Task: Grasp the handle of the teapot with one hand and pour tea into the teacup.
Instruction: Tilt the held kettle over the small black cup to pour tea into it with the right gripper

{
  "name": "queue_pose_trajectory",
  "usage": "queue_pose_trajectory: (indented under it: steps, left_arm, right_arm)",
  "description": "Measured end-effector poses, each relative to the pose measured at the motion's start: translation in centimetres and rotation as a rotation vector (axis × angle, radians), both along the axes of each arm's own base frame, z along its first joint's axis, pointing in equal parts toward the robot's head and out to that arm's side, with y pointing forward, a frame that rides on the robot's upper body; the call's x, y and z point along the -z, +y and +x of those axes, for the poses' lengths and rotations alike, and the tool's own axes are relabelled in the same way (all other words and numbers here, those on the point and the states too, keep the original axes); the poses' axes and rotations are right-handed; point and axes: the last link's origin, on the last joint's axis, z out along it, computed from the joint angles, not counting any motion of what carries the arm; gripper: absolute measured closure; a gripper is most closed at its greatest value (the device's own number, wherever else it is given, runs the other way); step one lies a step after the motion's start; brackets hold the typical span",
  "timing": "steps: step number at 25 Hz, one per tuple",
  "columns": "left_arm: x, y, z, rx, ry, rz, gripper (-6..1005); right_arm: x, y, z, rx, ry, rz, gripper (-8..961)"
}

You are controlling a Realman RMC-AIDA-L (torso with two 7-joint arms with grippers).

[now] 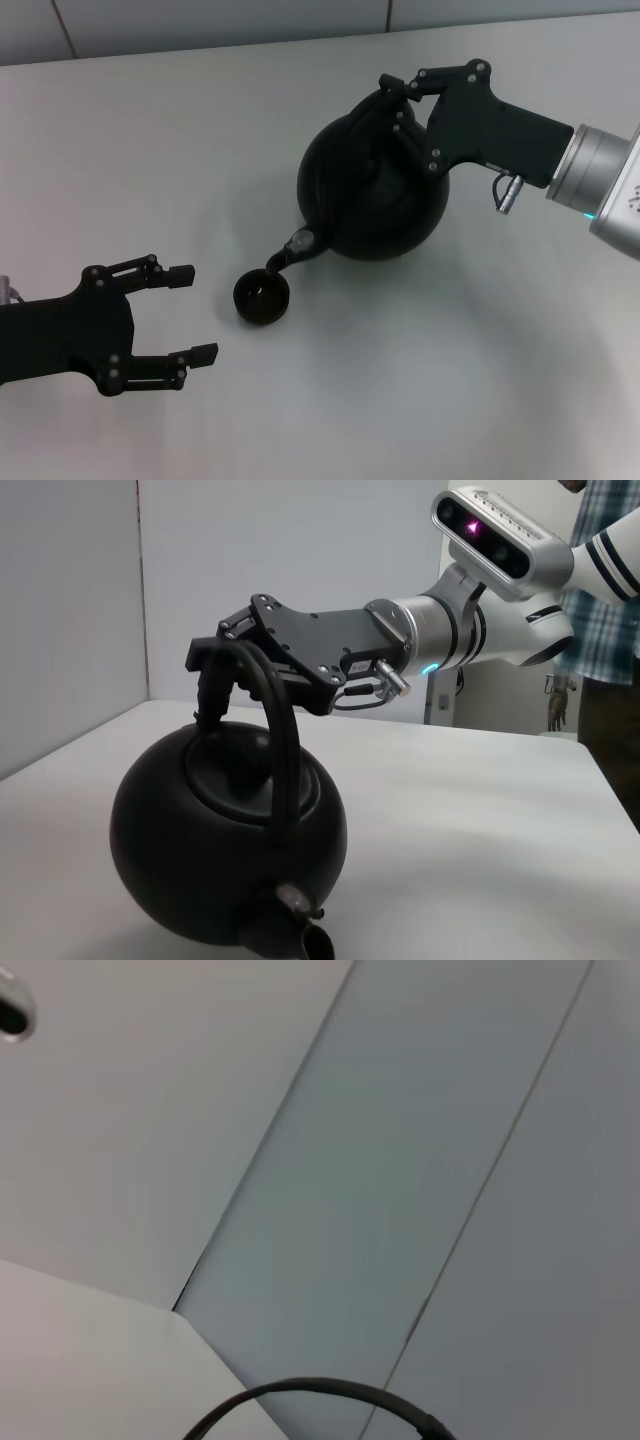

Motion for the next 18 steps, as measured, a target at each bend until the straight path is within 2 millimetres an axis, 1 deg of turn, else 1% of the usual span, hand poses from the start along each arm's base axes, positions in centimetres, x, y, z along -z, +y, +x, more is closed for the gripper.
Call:
queue_pose_trajectory:
  steps: [7, 18]
  left_arm:
    - [-0.01, 0.0, 0.0, 0.006, 0.003, 0.003, 137]
    - [0.23, -0.11, 0.04, 0.023, 0.001, 0.009, 137]
  right_arm:
    - [0.05, -0.08, 0.06, -0.011, -0.015, 0.01, 837]
    - [-0.41, 0.39, -0.48, -0.045, -0.033, 0.032, 841]
